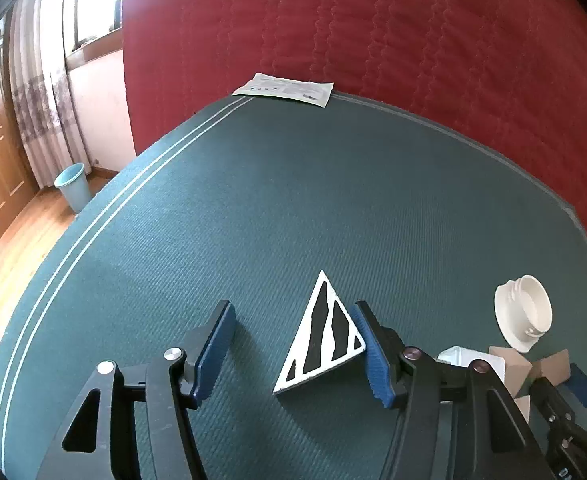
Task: Organize rigid objects
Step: 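Move the right gripper to the brown plank while the left gripper holds the triangle, then grasp the brown plank with the right gripper and lift it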
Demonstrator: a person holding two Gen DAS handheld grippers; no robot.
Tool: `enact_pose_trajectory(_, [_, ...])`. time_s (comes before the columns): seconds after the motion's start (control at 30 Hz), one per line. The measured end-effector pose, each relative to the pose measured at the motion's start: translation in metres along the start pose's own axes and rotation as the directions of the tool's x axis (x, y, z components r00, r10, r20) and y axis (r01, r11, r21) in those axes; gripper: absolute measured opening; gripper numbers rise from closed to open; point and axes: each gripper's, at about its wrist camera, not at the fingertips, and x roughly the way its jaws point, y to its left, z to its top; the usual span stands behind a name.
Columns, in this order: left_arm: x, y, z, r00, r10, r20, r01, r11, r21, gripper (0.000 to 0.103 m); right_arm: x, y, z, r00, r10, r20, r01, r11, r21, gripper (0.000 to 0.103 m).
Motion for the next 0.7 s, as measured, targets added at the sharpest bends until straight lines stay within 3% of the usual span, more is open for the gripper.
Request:
enact_pose_trajectory(0.17, [-0.0006, 0.0073, 0.0003, 1.000, -0.004, -0.007, 0.004, 1.000, -0.024, 0.074, -0.0014, -0.0028, -0.0013, 1.000, 0.014, 0.005, -0.014, 1.000, 0.006, 0.069])
enact_pose_trajectory(0.43, [-0.0026, 0.0055, -0.0039, 1.000, 0.001, 0.001, -0.001, 1.000, 0.008, 0.074, -0.0042, -0.0047, -0.0050, 1.000, 0.018, 0.008, -0.018, 1.000, 0.007, 0.070])
enact_pose_trajectory(0.53, [-0.0039, 0.0039, -0.0046, 1.000, -0.004, 0.003, 0.003, 0.999, 0.033, 0.059, -0.0043, -0.0040, -0.0053, 1.000, 0.016, 0.008, -0.016, 1.000, 0.006, 0.070])
enact_pose_trajectory(0.6, [-0.0052, 0.0018, -0.0060, 1.000, -0.014, 0.005, 0.013, 0.999, 0.048, 0.043, -0.0040, -0.0033, -0.0051, 1.000, 0.012, 0.008, -0.012, 1.000, 0.003, 0.070])
enact_pose_trajectory(0.7, [-0.0067, -0.0004, -0.0063, 1.000, -0.028, 0.004, 0.028, 0.998, 0.058, 0.042, -0.0035, -0.0021, -0.0051, 1.000, -0.004, 0.007, 0.004, 1.000, -0.003, 0.065])
